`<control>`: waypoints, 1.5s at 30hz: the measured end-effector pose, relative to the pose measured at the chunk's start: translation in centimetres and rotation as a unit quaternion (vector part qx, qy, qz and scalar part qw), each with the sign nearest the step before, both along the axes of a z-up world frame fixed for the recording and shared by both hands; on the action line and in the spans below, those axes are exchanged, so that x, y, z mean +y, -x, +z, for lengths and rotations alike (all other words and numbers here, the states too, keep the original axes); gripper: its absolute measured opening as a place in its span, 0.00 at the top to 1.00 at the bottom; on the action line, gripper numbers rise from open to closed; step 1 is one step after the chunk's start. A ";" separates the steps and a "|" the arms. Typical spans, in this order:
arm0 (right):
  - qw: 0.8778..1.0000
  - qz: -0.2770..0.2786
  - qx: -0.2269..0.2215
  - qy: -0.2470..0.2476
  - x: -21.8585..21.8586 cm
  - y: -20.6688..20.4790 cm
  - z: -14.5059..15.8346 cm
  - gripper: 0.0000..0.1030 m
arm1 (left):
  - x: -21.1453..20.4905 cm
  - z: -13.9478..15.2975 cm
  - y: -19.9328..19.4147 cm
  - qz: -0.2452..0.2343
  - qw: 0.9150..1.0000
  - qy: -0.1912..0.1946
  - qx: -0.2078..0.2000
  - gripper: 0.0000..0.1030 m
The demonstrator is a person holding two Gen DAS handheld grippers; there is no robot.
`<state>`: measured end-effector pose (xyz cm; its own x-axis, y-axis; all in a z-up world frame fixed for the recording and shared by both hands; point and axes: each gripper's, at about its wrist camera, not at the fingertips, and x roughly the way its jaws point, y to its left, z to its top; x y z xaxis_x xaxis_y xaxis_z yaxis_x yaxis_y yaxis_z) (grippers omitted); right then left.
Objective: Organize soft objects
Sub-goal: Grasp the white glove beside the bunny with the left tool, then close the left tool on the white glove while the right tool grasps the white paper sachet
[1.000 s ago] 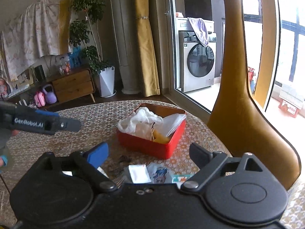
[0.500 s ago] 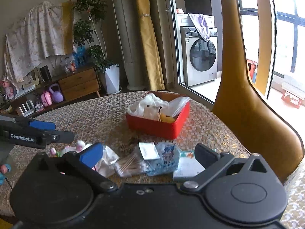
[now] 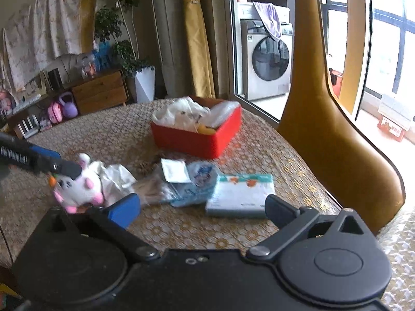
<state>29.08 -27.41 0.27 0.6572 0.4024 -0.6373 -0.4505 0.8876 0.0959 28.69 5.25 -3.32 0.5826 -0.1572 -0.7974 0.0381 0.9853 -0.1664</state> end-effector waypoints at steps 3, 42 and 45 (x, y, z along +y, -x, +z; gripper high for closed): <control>1.000 0.001 0.008 0.001 -0.6 -0.7 -0.6 0.01 | 0.7 -0.1 -2.0 0.017 1.000 -0.003 0.012 0.02; 0.992 0.113 0.058 0.030 9.6 -12.1 -6.9 0.19 | 2.4 -9.8 -13.0 0.024 0.982 -0.061 0.178 0.33; 0.992 0.107 0.059 0.030 10.4 -12.8 -7.8 0.20 | 2.2 -10.0 -13.0 0.020 0.982 -0.058 0.177 0.44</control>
<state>41.83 -17.04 -7.51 0.4807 0.4829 -0.7320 -0.6173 0.7792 0.1087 41.71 7.50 -13.29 0.2698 -0.0362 -0.9622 -0.0408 0.9980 -0.0490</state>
